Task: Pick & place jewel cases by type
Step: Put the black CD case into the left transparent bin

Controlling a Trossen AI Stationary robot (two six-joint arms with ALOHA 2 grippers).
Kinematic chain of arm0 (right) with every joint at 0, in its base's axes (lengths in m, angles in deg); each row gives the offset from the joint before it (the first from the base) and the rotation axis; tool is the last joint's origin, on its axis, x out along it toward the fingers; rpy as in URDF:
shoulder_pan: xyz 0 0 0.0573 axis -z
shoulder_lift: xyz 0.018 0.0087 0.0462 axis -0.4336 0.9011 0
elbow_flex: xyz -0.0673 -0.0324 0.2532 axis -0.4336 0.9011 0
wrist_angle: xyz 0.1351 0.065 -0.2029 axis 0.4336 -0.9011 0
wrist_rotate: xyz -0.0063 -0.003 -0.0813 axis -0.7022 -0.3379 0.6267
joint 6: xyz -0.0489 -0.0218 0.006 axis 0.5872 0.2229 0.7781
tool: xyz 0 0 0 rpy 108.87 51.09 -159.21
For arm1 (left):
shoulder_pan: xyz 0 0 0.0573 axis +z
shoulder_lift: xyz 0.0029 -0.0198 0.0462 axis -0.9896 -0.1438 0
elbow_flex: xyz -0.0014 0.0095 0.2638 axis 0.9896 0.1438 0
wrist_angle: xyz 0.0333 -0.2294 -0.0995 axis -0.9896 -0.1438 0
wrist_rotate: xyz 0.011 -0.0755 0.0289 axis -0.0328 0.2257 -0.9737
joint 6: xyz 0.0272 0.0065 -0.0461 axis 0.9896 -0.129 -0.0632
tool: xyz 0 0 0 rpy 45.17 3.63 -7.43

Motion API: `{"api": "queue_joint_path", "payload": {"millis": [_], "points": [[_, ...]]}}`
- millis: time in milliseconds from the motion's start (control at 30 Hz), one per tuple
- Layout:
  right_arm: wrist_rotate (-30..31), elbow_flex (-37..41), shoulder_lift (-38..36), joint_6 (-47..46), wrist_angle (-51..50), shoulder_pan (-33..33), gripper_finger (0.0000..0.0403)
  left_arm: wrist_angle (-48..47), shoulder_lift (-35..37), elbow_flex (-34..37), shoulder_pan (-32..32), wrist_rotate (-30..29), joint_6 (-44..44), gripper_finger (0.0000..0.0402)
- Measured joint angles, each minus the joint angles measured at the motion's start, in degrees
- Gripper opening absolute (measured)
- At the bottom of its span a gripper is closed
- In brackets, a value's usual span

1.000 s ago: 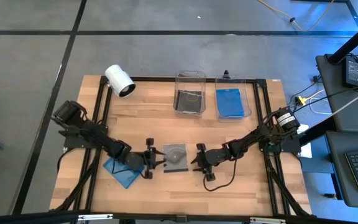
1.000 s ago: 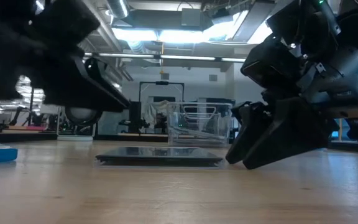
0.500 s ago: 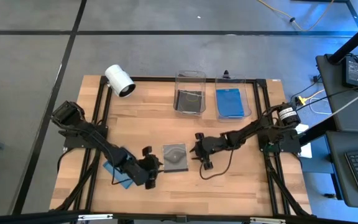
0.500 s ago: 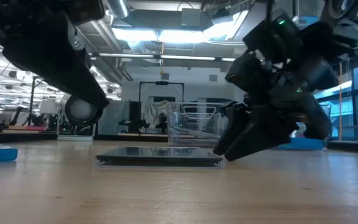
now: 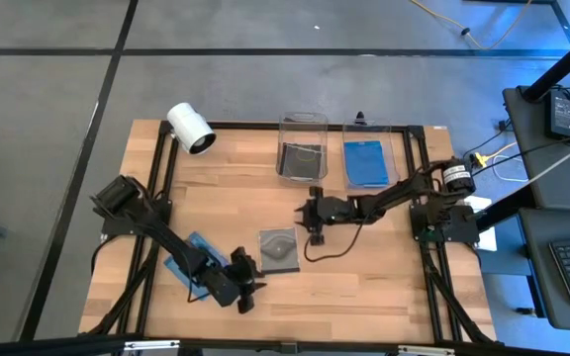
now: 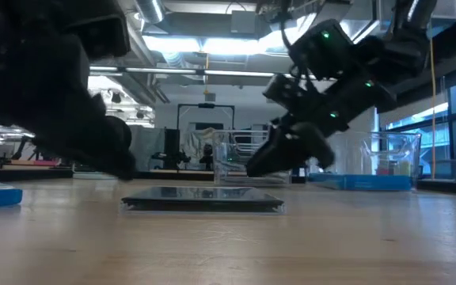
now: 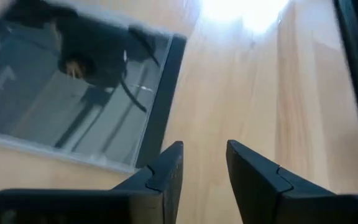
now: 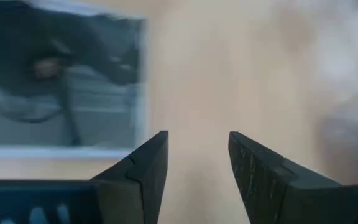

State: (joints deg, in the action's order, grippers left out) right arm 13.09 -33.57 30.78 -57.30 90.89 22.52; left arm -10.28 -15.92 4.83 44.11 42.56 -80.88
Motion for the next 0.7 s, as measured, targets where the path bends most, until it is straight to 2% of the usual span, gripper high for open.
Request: {"api": "queue_joint_path", "payload": {"millis": [100,200,433,700], "points": [[1.00,-1.74,0.00,1.66,0.04,0.55,0.0172,1.52,-1.82,0.00,0.00,1.41,-1.93,0.0099],[-1.26,-3.78,0.56,2.44,-1.53,0.45,0.0172,2.81,-3.89,0.00,0.13,2.52,-2.04,0.0077],[0.15,-6.57,3.89,3.97,-6.47,1.20,0.0172,3.74,-6.09,-0.11,0.42,1.32,-2.48,0.0037],[-4.80,-8.47,5.20,2.05,-13.22,0.86,0.0172,0.71,-6.11,-0.25,0.44,0.69,-3.12,0.0004]]}}
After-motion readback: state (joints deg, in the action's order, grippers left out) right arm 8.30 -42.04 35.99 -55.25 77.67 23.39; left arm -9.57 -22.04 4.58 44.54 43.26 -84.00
